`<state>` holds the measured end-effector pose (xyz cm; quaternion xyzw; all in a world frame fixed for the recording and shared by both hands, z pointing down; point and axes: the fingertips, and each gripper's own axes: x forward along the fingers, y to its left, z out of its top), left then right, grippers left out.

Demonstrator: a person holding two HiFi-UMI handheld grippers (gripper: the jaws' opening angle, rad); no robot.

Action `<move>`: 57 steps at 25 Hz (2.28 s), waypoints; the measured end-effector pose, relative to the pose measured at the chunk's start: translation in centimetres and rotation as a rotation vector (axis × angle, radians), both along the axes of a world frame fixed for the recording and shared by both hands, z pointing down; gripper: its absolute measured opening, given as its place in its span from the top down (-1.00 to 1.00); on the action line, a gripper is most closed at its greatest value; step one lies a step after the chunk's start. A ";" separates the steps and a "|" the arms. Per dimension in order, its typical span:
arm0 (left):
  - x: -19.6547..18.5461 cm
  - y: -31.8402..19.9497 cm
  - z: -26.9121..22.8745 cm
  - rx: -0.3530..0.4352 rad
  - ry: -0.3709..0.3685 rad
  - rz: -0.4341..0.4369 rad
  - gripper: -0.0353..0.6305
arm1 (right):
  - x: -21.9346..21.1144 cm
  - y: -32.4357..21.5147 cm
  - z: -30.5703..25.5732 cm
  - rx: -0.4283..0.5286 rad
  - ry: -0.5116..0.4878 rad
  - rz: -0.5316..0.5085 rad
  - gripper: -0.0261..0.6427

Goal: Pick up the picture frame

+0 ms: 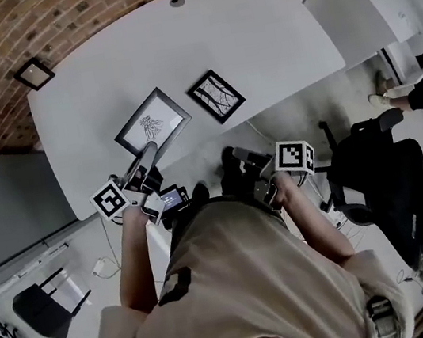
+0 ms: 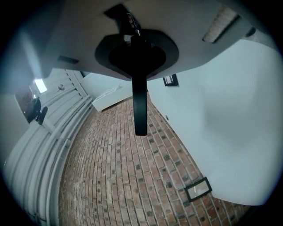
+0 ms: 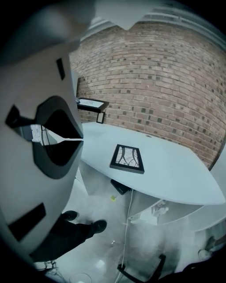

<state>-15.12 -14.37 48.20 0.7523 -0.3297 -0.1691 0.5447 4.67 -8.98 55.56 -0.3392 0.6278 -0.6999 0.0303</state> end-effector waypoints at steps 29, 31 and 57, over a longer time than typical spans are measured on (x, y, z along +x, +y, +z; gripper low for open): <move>-2.0 -0.7 1.7 -0.101 -0.093 -0.153 0.84 | 3.0 -11.7 14.5 -0.226 0.211 0.137 -0.04; -2.3 -0.6 1.5 -0.090 -0.103 -0.157 0.84 | 3.0 -12.0 14.7 -0.218 0.207 0.135 -0.04; -5.4 2.5 2.5 -0.096 -0.077 -0.100 0.84 | 2.6 -8.7 15.1 -0.115 0.132 0.202 -0.04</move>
